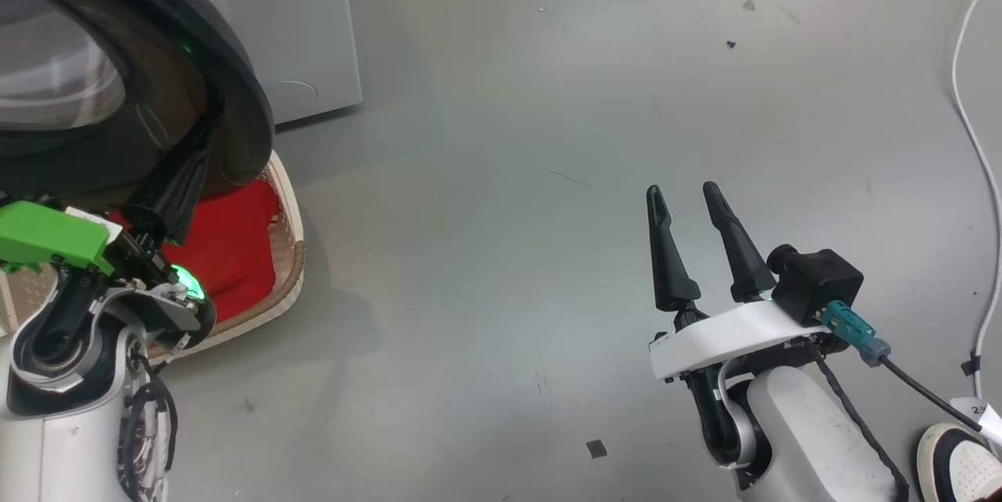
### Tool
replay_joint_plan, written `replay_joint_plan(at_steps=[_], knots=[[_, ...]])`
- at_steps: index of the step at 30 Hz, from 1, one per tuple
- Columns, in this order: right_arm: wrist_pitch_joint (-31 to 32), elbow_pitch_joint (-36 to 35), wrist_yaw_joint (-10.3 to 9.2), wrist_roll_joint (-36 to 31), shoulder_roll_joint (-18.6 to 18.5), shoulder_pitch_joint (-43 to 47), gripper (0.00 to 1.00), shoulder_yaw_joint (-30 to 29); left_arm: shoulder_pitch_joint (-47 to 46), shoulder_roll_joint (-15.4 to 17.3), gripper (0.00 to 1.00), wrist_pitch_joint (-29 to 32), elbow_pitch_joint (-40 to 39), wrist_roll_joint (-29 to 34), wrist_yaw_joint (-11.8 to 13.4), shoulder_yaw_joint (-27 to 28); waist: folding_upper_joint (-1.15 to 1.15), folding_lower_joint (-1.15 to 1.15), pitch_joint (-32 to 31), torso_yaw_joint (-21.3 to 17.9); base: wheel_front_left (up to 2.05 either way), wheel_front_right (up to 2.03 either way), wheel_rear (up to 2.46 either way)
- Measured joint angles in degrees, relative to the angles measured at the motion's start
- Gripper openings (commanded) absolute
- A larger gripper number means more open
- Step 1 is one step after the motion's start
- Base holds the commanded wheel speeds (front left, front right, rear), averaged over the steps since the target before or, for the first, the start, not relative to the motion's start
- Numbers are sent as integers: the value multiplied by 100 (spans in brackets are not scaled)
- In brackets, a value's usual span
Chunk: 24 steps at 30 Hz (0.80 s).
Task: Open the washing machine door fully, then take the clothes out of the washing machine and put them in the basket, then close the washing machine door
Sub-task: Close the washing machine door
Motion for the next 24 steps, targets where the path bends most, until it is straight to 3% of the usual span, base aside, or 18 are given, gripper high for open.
replay_joint_plan(at_steps=[8, 19, 24], knots=[[0, 78, 9, -119, 2, -1, 100, -62, 0, 4, 0, 105, 253, 98, -226, -211, 0, 0, -192, 217, 0, 0, 0], [0, 218, 124, -315, -2, 4, 100, -282, 381, 697, 0, 59, 383, 1934, -976, -1085, 0, 0, -651, 653, 0, 0, 0], [0, 243, 159, -489, -2, 13, 100, -337, 540, 916, 0, -192, 386, 2561, -1111, -1204, 0, 0, -816, 869, 0, 0, 0]])
